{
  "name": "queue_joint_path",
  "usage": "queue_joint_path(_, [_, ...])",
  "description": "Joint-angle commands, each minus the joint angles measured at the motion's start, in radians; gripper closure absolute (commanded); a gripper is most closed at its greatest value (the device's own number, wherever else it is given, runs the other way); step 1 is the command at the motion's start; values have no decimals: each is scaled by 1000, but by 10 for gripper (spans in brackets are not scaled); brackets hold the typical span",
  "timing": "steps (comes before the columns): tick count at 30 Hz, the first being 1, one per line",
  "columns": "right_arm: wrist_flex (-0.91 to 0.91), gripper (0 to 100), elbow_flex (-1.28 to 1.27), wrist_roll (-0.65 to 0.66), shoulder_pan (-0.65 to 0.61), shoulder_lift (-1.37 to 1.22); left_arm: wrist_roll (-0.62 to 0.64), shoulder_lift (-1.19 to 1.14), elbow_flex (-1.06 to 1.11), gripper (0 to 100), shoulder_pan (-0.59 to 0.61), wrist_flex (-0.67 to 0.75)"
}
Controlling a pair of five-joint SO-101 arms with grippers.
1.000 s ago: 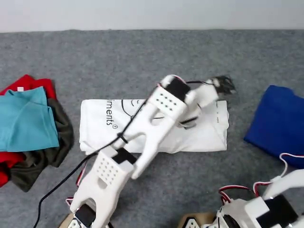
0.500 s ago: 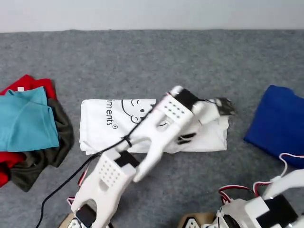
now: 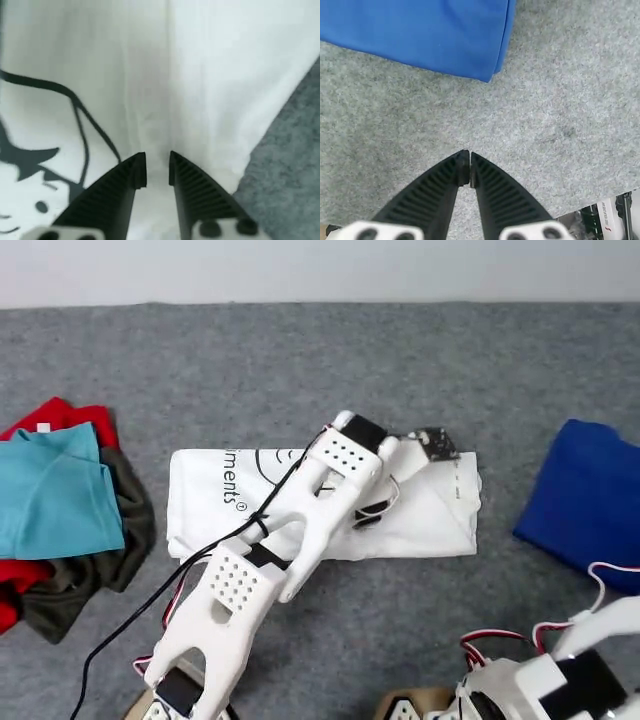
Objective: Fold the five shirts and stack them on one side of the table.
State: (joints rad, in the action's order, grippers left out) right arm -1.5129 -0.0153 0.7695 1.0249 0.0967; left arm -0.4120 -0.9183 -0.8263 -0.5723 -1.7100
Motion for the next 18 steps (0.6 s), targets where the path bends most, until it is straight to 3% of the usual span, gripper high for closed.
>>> queue_joint_path(1, [-7, 990, 41, -5, -5, 51, 23, 52, -150, 917, 8, -46])
queue_joint_path(10, [-47, 990, 41, -3, -4, 53, 81, 255, -113, 917, 61, -46])
queue_joint_path(18, [-64, 990, 43, -5, -4, 53, 210, 466, 182, 913, 324, -44])
